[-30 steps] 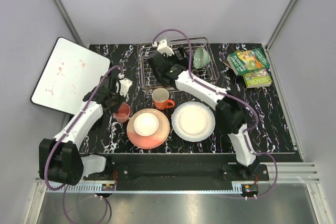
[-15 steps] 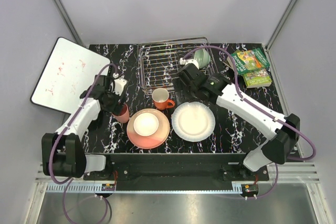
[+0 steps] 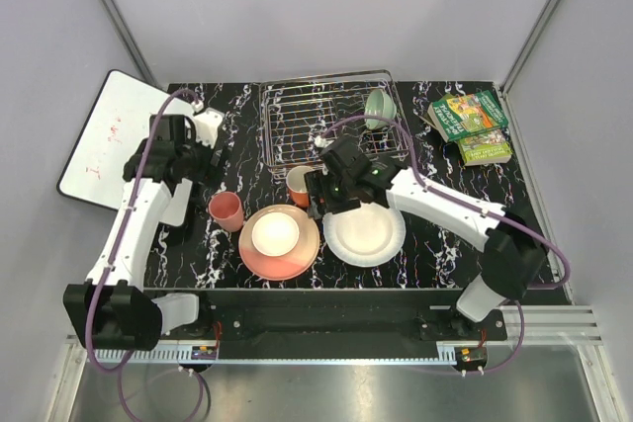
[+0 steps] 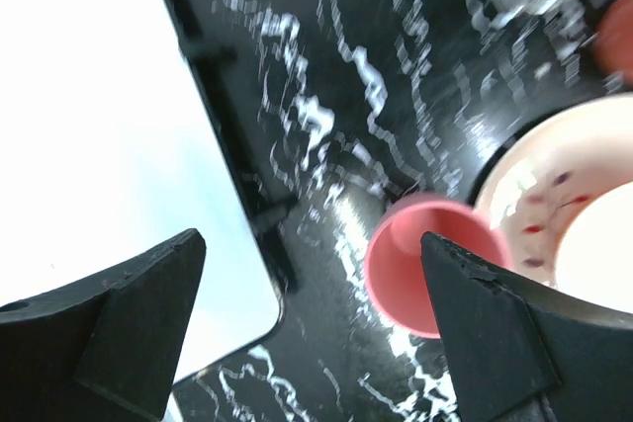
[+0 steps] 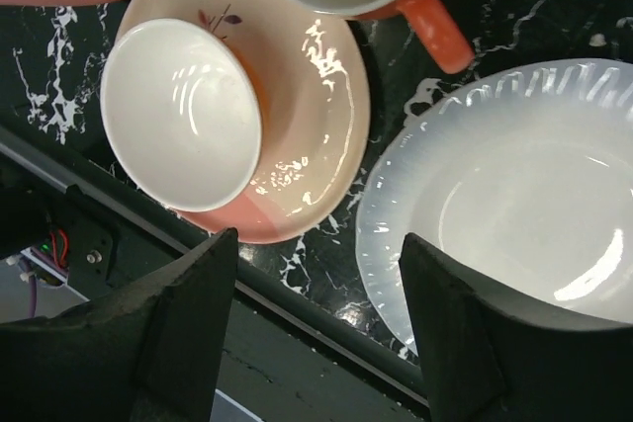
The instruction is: Load the mixed dishes into the dish rack
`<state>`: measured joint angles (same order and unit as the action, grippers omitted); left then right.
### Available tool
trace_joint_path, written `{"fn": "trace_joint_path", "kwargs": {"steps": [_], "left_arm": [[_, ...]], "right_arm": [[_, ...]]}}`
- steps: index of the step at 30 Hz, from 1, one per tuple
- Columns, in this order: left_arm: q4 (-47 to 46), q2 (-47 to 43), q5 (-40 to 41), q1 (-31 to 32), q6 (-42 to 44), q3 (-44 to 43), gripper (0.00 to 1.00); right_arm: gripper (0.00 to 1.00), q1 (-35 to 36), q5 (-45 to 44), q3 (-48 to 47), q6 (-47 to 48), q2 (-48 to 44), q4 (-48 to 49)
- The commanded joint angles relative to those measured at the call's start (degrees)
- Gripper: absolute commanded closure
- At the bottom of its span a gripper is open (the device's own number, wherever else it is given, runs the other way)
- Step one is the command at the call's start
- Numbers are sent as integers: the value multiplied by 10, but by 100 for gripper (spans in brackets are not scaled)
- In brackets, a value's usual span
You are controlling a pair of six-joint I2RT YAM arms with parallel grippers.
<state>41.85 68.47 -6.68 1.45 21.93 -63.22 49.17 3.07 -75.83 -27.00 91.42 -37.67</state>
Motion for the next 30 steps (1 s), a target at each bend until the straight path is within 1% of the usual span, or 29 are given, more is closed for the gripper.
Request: {"fn": "trace_joint_path", "kwargs": {"steps": [1, 2, 4, 5, 11, 13, 16, 20, 23, 27, 28, 30], "left_arm": [[7, 43, -73, 1, -51, -82, 6], [7, 75, -79, 5, -58, -97, 7], [2, 111, -84, 14, -77, -139, 7], [-4, 149, -82, 25, -83, -155, 8], [-17, 280, -62, 65, -120, -271, 8], [-20, 307, -57, 70, -131, -304, 8], [-22, 346, -55, 77, -138, -327, 8], [-35, 380, -52, 86, -143, -331, 8], [-45, 395, -49, 89, -144, -328, 9], [-61, 409, -38, 90, -145, -317, 8], [-64, 413, -36, 90, -145, -316, 8], [-69, 416, -37, 91, -148, -310, 8]], "right_arm": [[28, 18, 41, -6, 3, 35, 76], [29, 21, 43, -12, 5, 54, 77], [30, 26, 51, -17, 12, 72, 86], [30, 28, 51, -23, 13, 88, 88], [30, 40, 48, -37, 27, 136, 95], [30, 42, 53, -42, 31, 147, 95], [31, 46, 58, -57, 38, 166, 95], [31, 48, 63, -72, 41, 191, 95], [34, 50, 63, -77, 39, 205, 95], [37, 55, 65, -90, 40, 222, 92], [40, 58, 62, -92, 43, 225, 90], [42, 62, 54, -100, 46, 235, 88]]}}
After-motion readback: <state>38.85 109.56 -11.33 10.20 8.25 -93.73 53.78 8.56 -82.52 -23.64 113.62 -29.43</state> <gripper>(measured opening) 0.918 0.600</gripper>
